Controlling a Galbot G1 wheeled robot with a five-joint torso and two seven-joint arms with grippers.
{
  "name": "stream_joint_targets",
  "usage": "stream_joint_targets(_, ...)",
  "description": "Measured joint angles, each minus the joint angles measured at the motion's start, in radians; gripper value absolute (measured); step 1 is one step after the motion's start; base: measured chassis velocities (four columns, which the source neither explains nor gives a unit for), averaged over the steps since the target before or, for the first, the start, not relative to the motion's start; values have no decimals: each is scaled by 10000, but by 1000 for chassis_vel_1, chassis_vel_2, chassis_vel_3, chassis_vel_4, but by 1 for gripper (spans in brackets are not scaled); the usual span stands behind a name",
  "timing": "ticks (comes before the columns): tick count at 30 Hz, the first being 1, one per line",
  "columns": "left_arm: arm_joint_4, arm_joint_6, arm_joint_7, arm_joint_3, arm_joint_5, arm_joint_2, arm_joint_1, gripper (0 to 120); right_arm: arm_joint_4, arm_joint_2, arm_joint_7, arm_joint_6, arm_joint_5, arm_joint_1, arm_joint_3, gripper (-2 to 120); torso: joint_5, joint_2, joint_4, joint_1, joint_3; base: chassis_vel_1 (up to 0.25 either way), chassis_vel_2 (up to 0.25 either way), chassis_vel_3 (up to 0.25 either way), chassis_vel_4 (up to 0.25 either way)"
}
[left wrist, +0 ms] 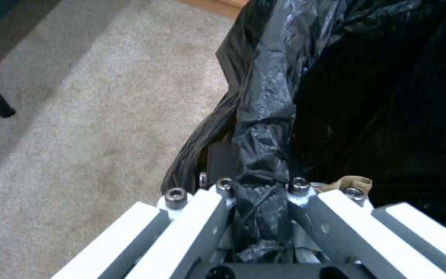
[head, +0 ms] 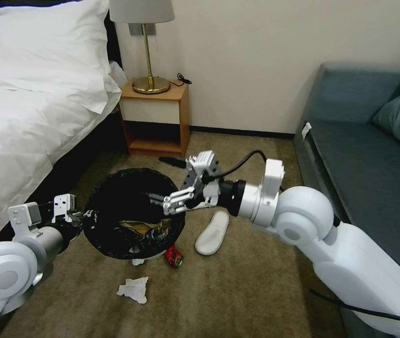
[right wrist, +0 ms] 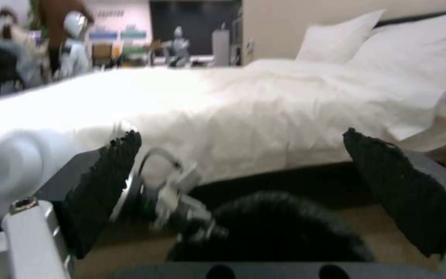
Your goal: Pick up the trash bin, then pick up the garbage on the floor and place it into the trash bin.
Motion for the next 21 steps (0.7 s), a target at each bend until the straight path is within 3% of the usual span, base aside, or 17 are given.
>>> stream_joint_targets(6, 159, 0, 3, -114, 29, -57, -58, 2, -195, -145, 935, -52, 808, -417, 1172, 100, -1, 0, 1, 0, 0, 0, 0, 0, 0)
stream_joint_targets(11, 219, 0, -24, -237, 7, -52, -119, 2, -588, -427, 914, -10, 658, -1225, 1922, 100, 3, 0, -1, 0, 0, 0, 0, 0, 0)
stream_joint_targets(15, 224, 0, -97, -366, -15, -7, -182, 2, -1233, -758, 363, 152, 223, -2350, 2465, 100, 3, 0, -3, 1, 0, 0, 0, 0, 0)
stream_joint_targets(17, 216, 0, -192, -463, -39, -28, -228, 2, -1978, -893, -396, 579, -319, -3148, 2521, 100, 1, 0, -2, 0, 0, 0, 0, 0, 0)
stream_joint_targets(21, 195, 0, -225, -547, -76, -24, -240, 2, -2591, -905, -1095, 793, -845, -3470, 2496, 100, 2, 0, -1, 0, 0, 0, 0, 0, 0)
